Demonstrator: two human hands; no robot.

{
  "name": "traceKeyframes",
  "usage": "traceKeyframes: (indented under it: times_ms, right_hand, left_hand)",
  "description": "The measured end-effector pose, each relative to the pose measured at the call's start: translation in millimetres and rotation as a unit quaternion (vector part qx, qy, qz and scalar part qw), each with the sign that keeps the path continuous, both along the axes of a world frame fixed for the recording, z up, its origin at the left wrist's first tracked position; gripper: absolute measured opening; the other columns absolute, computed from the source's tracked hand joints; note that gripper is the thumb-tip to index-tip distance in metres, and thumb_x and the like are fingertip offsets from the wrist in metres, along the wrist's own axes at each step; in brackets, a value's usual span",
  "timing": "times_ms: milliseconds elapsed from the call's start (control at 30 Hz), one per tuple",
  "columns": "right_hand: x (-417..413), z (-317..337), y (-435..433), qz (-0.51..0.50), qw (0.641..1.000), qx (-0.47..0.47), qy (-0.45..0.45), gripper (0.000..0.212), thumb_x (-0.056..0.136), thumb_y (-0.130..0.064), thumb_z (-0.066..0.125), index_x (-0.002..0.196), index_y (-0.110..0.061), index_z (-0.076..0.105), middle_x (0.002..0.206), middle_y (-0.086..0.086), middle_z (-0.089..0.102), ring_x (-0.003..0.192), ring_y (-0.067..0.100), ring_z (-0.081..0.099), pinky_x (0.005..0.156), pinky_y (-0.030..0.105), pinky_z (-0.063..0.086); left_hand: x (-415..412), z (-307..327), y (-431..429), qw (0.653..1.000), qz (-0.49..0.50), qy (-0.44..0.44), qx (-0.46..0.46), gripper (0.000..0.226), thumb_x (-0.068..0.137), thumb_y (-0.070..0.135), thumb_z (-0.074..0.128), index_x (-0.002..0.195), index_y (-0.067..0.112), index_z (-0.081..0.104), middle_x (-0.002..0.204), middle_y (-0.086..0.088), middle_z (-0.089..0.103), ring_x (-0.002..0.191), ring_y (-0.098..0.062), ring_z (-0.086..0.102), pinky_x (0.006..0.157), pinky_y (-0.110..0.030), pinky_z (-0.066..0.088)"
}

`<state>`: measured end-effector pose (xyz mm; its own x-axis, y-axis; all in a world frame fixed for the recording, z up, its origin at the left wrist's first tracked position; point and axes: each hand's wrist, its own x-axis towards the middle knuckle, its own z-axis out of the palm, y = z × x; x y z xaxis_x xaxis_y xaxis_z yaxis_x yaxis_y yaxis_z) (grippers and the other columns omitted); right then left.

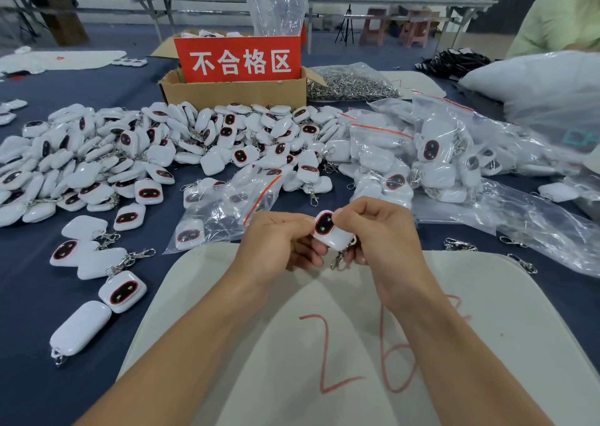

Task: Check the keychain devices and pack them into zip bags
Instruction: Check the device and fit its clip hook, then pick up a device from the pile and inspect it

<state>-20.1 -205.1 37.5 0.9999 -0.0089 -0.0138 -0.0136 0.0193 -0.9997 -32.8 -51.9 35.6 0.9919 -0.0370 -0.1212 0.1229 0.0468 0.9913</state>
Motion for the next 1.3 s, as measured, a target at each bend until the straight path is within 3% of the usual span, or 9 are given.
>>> traceKeyframes:
  times_ms: [167, 333, 467, 567, 733, 900, 1000, 1167, 1300]
  right_hand:
    - [-1.2, 4.0, 0.2, -0.008, 1.0, 0.009, 0.0, 0.015, 0.068, -0.022, 0.072, 0.056, -0.018, 0.064, 0.057, 0.01, 0.062, 0.039, 0.02, 0.044, 0.039, 0.02, 0.032]
    - [-1.6, 0.3, 1.2, 0.006, 1.0, -0.01, -0.008, 0.014, 0.071, -0.023, 0.072, 0.059, -0.019, 0.065, 0.059, 0.008, 0.065, 0.051, 0.018, 0.047, 0.045, 0.025, 0.038]
    - [-1.8, -3.4, 0.0, 0.05, 0.998, -0.027, -0.018, 0.004, 0.072, -0.021, 0.073, 0.074, -0.017, 0.071, 0.068, 0.003, 0.072, 0.057, 0.011, 0.057, 0.052, 0.017, 0.044]
    - [-1.1, -7.4, 1.6, 0.045, 0.998, -0.04, -0.037, 0.014, 0.071, -0.014, 0.072, 0.084, -0.021, 0.075, 0.077, -0.001, 0.077, 0.065, 0.012, 0.069, 0.062, 0.024, 0.052]
    - [-3.3, -10.5, 5.6, 0.054, 0.97, -0.188, -0.144, 0.042, 0.074, -0.01, 0.071, 0.106, -0.036, 0.079, 0.094, -0.017, 0.078, 0.087, 0.006, 0.074, 0.079, 0.024, 0.06]
    - [1.2, -10.7, 2.8, 0.048, 0.996, -0.063, -0.042, 0.022, 0.098, -0.011, 0.061, 0.09, -0.019, 0.08, 0.072, 0.002, 0.074, 0.065, 0.015, 0.065, 0.058, 0.024, 0.05]
    - [1.1, -9.4, 1.5, 0.091, 0.996, 0.003, 0.006, 0.027, 0.105, -0.014, 0.051, 0.095, -0.007, 0.075, 0.077, 0.015, 0.074, 0.064, 0.019, 0.063, 0.056, 0.024, 0.046]
    - [2.1, -8.0, 1.3, 0.119, 0.992, 0.026, 0.04, 0.029, 0.106, -0.013, 0.049, 0.099, 0.0, 0.073, 0.086, 0.021, 0.076, 0.065, 0.023, 0.065, 0.058, 0.027, 0.045]
    - [-0.4, -6.1, -0.4, 0.183, 0.983, -0.017, 0.027, 0.025, 0.101, -0.005, 0.051, 0.087, 0.004, 0.07, 0.084, 0.014, 0.074, 0.066, 0.02, 0.065, 0.057, 0.024, 0.045]
  left_hand:
    - [-1.3, -0.1, -3.2, 1.0, -0.016, 0.0, -0.008, 0.036, 0.096, 0.008, 0.055, 0.07, 0.012, 0.079, 0.068, -0.015, 0.069, 0.052, -0.018, 0.063, 0.046, -0.02, 0.046]
    - [-0.6, -2.9, -5.1, 1.0, 0.007, -0.001, 0.008, 0.041, 0.101, 0.02, 0.057, 0.065, 0.015, 0.075, 0.069, -0.015, 0.071, 0.051, -0.018, 0.063, 0.045, -0.017, 0.042]
    - [1.6, -3.8, -6.3, 0.999, 0.047, -0.005, 0.008, 0.035, 0.097, 0.016, 0.061, 0.067, 0.005, 0.076, 0.063, -0.014, 0.07, 0.047, -0.018, 0.062, 0.043, -0.02, 0.047]
    - [2.3, -4.9, -6.2, 0.998, 0.058, -0.008, -0.012, 0.029, 0.096, 0.015, 0.065, 0.072, 0.004, 0.078, 0.063, -0.016, 0.069, 0.047, -0.019, 0.062, 0.044, -0.022, 0.049]
    - [4.6, -7.7, -5.8, 0.994, 0.1, -0.037, -0.039, 0.028, 0.102, 0.008, 0.058, 0.09, 0.02, 0.08, 0.072, -0.01, 0.076, 0.055, -0.019, 0.068, 0.048, -0.026, 0.054]
    - [4.2, -10.4, -3.4, 0.995, 0.048, -0.087, 0.001, 0.029, 0.101, 0.008, 0.057, 0.089, 0.017, 0.082, 0.066, -0.006, 0.071, 0.056, -0.015, 0.063, 0.053, -0.019, 0.05]
    - [3.3, -14.2, -2.6, 0.99, 0.048, -0.117, 0.056, 0.02, 0.097, 0.014, 0.064, 0.09, 0.021, 0.082, 0.059, 0.001, 0.062, 0.052, -0.01, 0.052, 0.051, -0.016, 0.043]
    - [5.0, -16.1, -0.3, 0.988, 0.051, -0.131, 0.07, 0.021, 0.092, 0.018, 0.064, 0.082, 0.003, 0.074, 0.054, 0.004, 0.053, 0.05, -0.007, 0.047, 0.052, -0.014, 0.04]
    - [7.3, -19.1, -0.7, 0.986, 0.076, -0.117, 0.087, 0.019, 0.086, 0.032, 0.066, 0.081, 0.019, 0.079, 0.056, 0.001, 0.057, 0.054, -0.011, 0.05, 0.055, -0.02, 0.044]
